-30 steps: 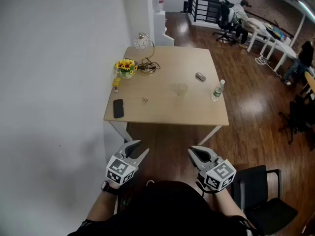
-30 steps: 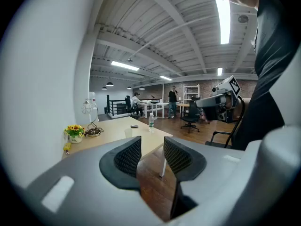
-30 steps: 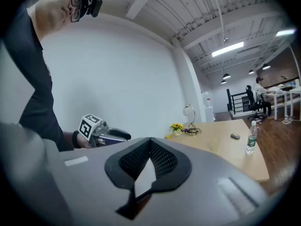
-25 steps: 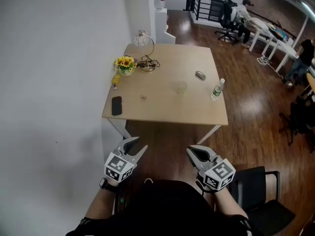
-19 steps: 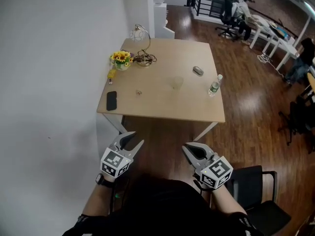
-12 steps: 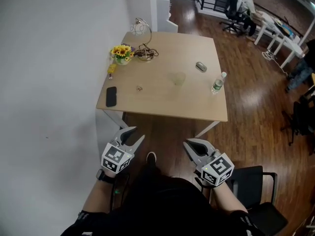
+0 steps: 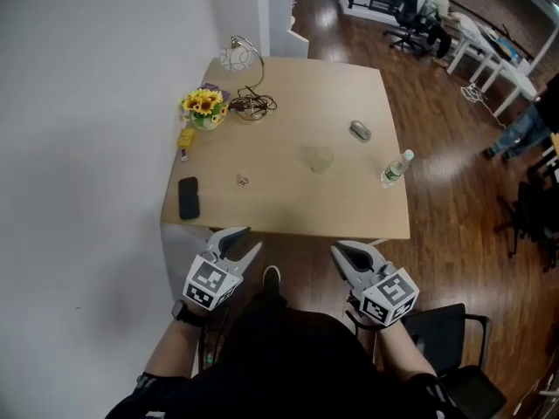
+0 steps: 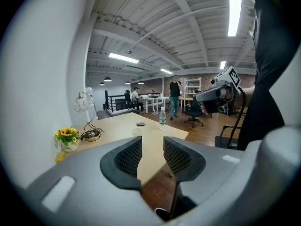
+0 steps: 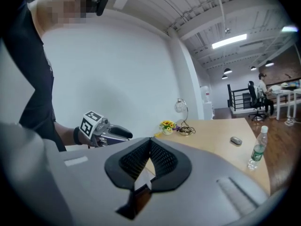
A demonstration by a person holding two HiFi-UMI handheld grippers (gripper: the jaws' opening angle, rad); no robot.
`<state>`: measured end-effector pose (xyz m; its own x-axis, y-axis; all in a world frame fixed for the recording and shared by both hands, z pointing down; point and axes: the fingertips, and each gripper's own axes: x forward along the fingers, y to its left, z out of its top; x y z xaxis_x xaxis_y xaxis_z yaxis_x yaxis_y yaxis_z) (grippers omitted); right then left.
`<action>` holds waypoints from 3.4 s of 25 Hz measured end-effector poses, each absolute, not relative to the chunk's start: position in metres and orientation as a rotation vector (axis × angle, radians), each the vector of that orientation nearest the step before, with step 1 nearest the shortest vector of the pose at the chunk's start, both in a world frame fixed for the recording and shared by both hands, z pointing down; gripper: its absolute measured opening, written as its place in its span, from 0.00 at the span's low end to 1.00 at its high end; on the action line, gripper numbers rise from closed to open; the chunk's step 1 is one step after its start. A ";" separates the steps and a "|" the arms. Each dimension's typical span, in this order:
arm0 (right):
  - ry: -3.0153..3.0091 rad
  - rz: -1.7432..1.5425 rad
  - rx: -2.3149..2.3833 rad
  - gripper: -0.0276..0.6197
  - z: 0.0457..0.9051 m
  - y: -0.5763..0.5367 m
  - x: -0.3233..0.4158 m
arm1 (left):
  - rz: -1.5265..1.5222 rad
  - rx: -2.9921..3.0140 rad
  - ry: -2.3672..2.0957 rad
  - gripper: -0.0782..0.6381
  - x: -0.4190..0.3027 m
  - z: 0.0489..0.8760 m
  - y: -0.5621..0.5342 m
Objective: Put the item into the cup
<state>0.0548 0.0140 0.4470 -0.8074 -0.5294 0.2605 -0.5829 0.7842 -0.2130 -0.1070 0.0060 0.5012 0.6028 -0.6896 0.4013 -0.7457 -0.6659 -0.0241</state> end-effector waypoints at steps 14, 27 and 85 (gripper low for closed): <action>-2.797 0.476 0.917 0.05 0.448 -0.121 -0.002 | 0.933 2.625 -1.163 0.30 -0.172 0.591 -0.178; -2.666 0.413 0.842 0.14 0.508 -0.189 -0.013 | 1.365 2.343 -1.058 0.28 -0.206 0.736 -0.237; -2.611 0.595 1.136 0.14 0.528 -0.201 0.137 | 1.619 2.635 -0.735 0.10 0.062 0.722 -0.349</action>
<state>0.1373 -0.2012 0.5284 -0.6721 -0.6446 0.3644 -0.7388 0.6165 -0.2721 0.0623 -0.3494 0.7216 0.3746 -0.4018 0.8356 -0.3643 -0.8925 -0.2658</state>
